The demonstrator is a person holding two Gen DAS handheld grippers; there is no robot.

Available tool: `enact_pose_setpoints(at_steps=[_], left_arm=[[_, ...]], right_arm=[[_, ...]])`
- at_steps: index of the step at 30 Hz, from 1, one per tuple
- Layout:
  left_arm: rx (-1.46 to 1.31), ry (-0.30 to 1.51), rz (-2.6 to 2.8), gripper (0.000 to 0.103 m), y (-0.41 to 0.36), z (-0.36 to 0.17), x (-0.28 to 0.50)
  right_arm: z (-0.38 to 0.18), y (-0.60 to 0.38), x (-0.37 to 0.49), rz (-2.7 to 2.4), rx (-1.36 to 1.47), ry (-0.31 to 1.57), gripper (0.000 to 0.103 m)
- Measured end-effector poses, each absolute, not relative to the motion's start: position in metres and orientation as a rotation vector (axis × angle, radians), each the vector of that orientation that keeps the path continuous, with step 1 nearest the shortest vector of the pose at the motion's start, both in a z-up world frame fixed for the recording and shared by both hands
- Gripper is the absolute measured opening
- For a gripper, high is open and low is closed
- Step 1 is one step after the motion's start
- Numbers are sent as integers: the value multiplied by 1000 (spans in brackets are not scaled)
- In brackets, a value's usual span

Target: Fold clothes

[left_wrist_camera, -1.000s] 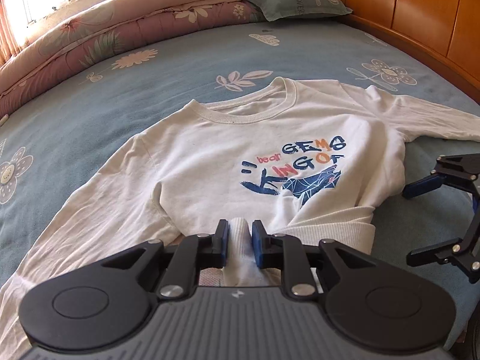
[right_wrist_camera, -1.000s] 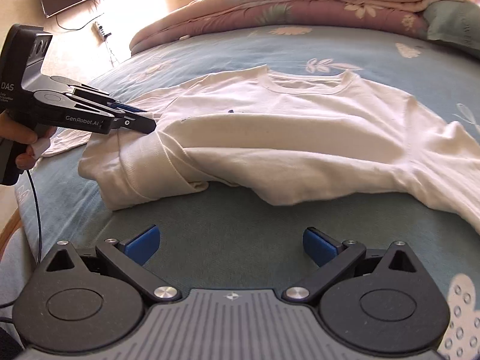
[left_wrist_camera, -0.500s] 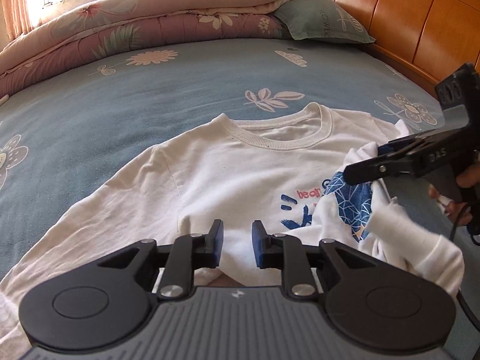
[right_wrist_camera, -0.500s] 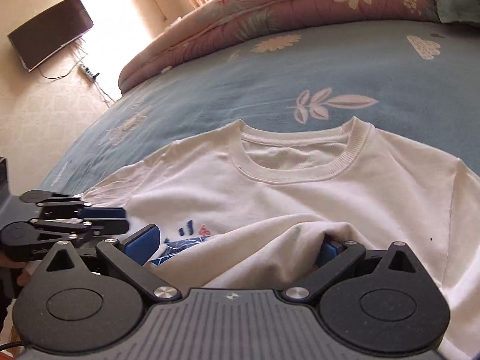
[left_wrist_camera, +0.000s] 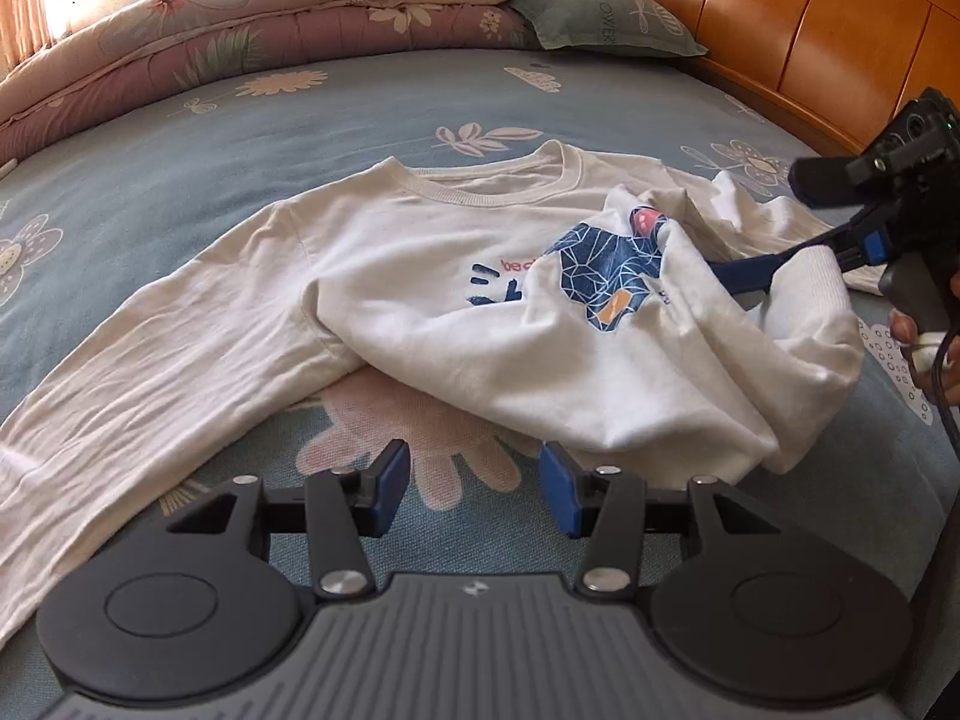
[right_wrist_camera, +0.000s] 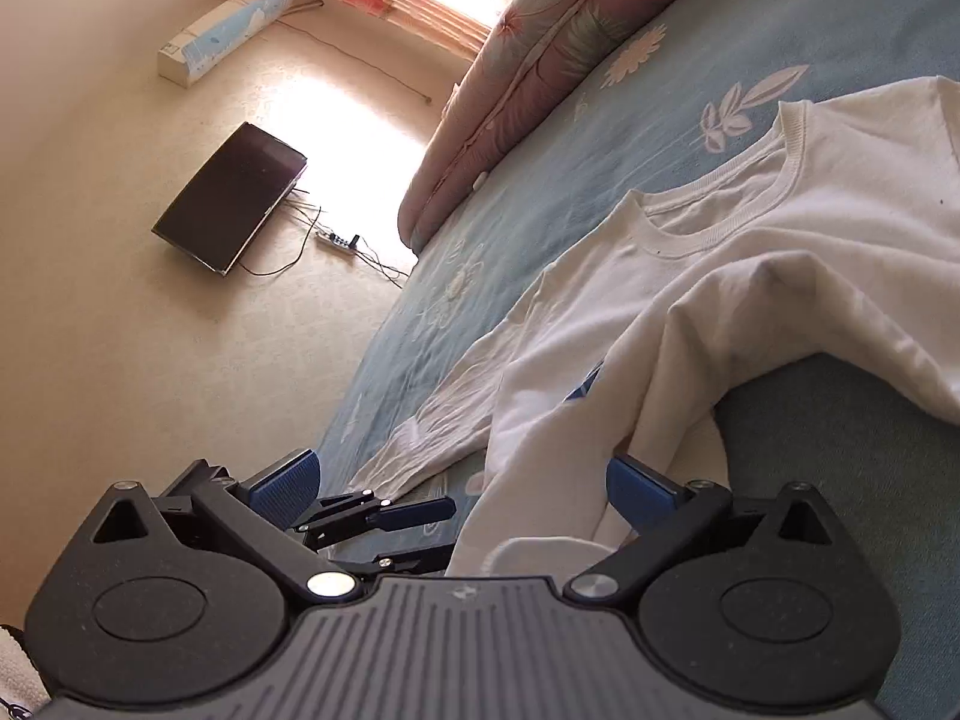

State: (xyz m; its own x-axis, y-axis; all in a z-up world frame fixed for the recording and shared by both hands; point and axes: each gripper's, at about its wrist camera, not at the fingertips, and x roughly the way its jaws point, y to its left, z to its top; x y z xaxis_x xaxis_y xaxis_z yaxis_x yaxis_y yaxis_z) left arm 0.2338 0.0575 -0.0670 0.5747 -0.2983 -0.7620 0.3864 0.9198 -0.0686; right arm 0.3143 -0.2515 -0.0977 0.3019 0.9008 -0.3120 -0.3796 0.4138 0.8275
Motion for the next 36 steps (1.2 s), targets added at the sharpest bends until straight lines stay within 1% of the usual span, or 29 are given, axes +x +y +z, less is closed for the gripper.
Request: enact_pose_setpoints(at_steps=[4, 7, 12, 16, 18, 19, 20, 21, 22, 23, 24, 25, 26, 31, 34, 36], left_arm=[[41, 883, -428, 54, 60, -63, 220], [4, 889, -441, 57, 57, -64, 215], [-56, 895, -457, 57, 51, -67, 210], [-86, 886, -445, 58, 49, -69, 206], [-104, 888, -437, 58, 51, -70, 203], [-110, 889, -432, 59, 52, -70, 202], [-115, 890, -427, 59, 54, -70, 201], [-114, 891, -419, 59, 55, -70, 200], [-112, 892, -411, 59, 57, -69, 198], [-110, 893, -403, 59, 60, -69, 197], [-110, 896, -398, 59, 63, -69, 195], [-111, 895, -395, 61, 65, -69, 194], [-110, 895, -392, 61, 67, -70, 193], [-102, 897, -390, 62, 68, -72, 190], [-97, 894, -407, 63, 66, -74, 192], [-88, 890, -413, 63, 65, -75, 195]], right_arm=[[-104, -243, 273, 912, 564, 971, 103], [-114, -249, 242, 891, 575, 1010, 103], [-103, -264, 205, 858, 580, 968, 103], [-84, -258, 200, 829, 461, 848, 103], [-79, -245, 200, 835, 357, 803, 101], [-81, -234, 202, 827, 285, 804, 96], [-85, -224, 204, 819, 209, 815, 82], [-92, -214, 205, 805, 118, 842, 73], [-96, -205, 206, 782, 55, 863, 58], [-94, -202, 205, 771, 22, 855, 48], [-91, -198, 205, 759, -11, 847, 43], [-88, -196, 205, 754, -30, 839, 15], [-79, -199, 208, 786, 29, 826, 12], [-35, -209, 240, 892, 290, 748, 12], [-23, -215, 279, 862, 381, 711, 12], [-27, -219, 307, 809, 403, 707, 12]])
